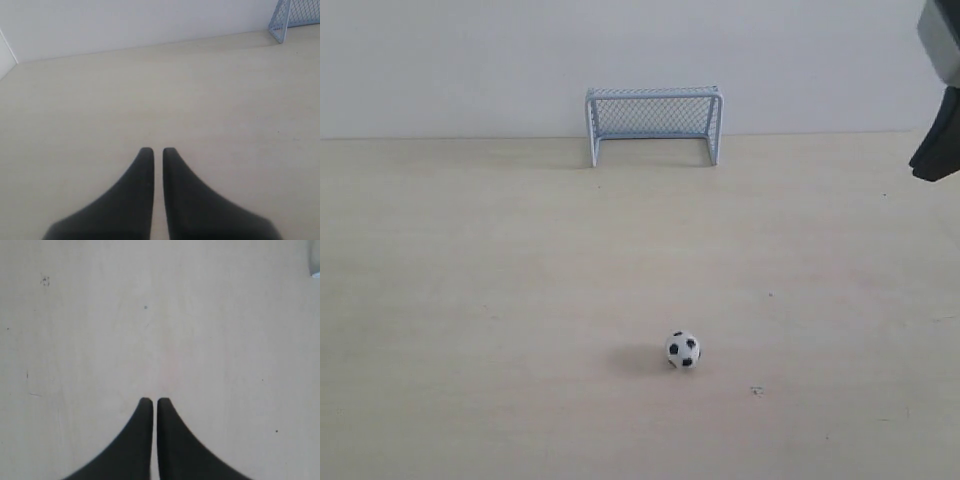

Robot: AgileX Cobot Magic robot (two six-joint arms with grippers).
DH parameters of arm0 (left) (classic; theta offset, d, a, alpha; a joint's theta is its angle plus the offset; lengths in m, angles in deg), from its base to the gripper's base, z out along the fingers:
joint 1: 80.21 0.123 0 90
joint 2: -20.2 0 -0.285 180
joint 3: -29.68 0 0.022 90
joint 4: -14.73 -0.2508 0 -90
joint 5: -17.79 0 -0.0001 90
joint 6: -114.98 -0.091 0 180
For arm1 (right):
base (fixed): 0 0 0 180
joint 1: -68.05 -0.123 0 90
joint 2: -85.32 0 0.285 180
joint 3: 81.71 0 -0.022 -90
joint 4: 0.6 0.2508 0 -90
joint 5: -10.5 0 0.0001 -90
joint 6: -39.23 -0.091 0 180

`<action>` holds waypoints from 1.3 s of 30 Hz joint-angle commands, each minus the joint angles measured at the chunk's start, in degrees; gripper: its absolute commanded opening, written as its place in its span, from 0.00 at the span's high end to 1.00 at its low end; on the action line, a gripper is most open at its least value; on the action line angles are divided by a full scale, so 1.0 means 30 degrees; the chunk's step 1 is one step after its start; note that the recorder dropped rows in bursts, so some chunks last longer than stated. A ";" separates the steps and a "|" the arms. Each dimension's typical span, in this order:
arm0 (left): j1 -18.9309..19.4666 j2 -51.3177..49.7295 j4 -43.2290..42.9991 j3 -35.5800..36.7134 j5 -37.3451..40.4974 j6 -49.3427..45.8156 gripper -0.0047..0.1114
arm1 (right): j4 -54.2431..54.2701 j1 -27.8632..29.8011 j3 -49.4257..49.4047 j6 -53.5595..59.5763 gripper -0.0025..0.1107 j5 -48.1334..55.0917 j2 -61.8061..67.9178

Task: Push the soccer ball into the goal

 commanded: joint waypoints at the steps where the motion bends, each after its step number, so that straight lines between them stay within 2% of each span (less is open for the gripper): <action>1: -0.0152 -0.0103 -0.0007 -0.0081 -0.0065 0.0178 0.91 | 0.0593 0.1109 -0.0078 0.0269 0.98 0.0092 -0.0454; 9: -0.0152 -0.0103 -0.0007 -0.0081 -0.0065 0.0178 0.91 | 0.1531 0.2775 -0.0125 -0.0208 0.98 0.0092 -0.1809; 14: -0.0152 -0.0103 -0.0007 -0.0081 -0.0065 0.0178 0.91 | 0.3184 0.3665 -0.1565 -0.0801 0.98 0.0092 -0.3464; 19: -0.0152 -0.0103 -0.0007 -0.0081 -0.0065 0.0178 0.91 | 0.4219 0.3714 -0.3270 -0.2121 0.98 -0.0034 -0.5066; 26: -0.0152 -0.0103 -0.0007 -0.0081 -0.0065 0.0178 0.91 | 0.8138 0.3714 -0.6399 -0.3310 0.98 -0.0389 -0.6898; 39: -0.0152 -0.0103 -0.0007 -0.0081 -0.0065 0.0178 0.91 | 1.1868 0.3714 -0.9157 -0.4156 0.98 -0.2327 -0.8072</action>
